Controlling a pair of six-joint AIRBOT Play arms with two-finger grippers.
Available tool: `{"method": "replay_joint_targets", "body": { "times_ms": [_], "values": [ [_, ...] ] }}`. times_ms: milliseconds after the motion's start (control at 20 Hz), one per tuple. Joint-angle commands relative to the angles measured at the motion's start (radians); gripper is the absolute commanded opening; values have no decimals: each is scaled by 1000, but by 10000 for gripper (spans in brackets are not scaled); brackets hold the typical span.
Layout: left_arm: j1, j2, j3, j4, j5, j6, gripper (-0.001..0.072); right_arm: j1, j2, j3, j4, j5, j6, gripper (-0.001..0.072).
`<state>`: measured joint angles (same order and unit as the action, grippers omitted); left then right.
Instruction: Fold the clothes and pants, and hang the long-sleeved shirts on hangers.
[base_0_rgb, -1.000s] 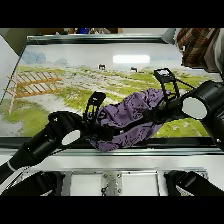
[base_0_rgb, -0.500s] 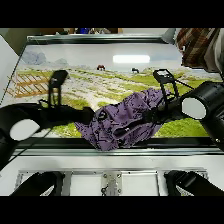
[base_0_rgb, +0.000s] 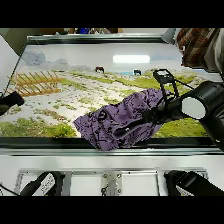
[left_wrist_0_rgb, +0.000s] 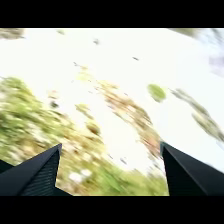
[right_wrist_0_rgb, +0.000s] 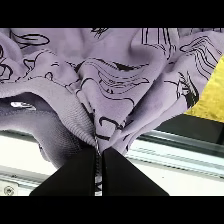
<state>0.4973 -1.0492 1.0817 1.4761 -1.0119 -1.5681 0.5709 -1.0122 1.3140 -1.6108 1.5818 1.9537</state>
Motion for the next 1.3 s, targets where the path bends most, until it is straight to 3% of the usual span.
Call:
{"method": "replay_joint_targets", "body": {
  "times_ms": [0,200,350,450,600,850,1250],
  "values": [
    [173,-147,2,-1,229,64,668,0,-1,0,0,0,0,30],
    [160,-334,94,16,332,185,669,0,-1,0,0,0,-1,30],
    [98,-510,268,271,278,192,668,0,-1,0,0,0,-1,30],
    [65,-600,351,351,252,192,668,0,-1,0,0,0,-1,30],
    [47,-715,429,367,258,192,668,0,-1,0,0,0,-1,30],
    [64,-865,550,367,159,192,667,0,-1,0,0,0,0,30],
    [78,-963,615,365,147,192,667,0,-3,0,0,0,0,30]
  ]
}}
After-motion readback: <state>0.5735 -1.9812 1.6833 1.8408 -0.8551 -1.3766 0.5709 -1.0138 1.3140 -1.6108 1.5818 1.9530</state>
